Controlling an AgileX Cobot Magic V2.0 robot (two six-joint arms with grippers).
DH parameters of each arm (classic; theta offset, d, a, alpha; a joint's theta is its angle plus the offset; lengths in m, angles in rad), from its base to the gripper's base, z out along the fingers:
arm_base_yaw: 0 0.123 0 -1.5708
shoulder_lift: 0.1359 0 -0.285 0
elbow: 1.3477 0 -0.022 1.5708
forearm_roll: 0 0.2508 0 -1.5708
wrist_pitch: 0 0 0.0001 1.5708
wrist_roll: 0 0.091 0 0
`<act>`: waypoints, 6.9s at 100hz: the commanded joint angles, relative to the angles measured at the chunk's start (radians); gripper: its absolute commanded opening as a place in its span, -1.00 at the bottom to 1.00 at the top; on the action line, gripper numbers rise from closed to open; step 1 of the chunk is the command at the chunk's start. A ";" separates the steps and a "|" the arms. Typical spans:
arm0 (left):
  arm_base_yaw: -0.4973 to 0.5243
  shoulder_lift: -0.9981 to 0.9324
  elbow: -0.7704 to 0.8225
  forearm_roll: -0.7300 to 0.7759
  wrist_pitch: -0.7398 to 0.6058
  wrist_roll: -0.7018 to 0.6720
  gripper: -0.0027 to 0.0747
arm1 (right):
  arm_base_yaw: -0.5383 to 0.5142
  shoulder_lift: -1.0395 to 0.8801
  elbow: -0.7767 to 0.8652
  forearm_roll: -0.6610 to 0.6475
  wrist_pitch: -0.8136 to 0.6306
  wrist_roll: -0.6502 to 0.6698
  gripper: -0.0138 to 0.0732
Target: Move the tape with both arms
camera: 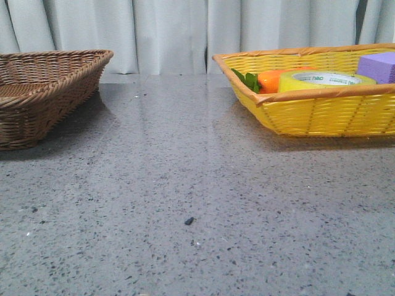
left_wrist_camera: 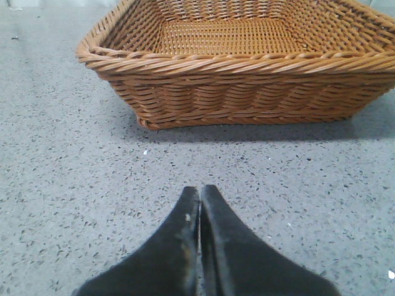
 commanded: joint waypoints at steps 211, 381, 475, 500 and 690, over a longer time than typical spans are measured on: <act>-0.002 -0.028 0.007 -0.053 -0.465 -0.006 -0.99 | -0.005 -0.021 0.020 -0.040 -0.459 -0.003 -0.85; -0.002 0.555 -0.512 0.019 -0.357 -0.006 -0.99 | 0.223 1.017 -0.977 0.065 0.204 -0.003 -0.07; -0.002 0.555 -0.512 0.014 -0.355 -0.006 -0.99 | 0.459 1.710 -1.530 0.077 0.585 -0.013 0.12; -0.002 0.555 -0.512 0.014 -0.355 -0.006 -0.99 | 0.459 1.750 -1.530 0.077 0.590 -0.013 0.10; -0.002 0.555 -0.512 0.014 -0.355 -0.006 -0.99 | 0.859 1.921 -1.949 0.167 0.700 -0.114 -0.85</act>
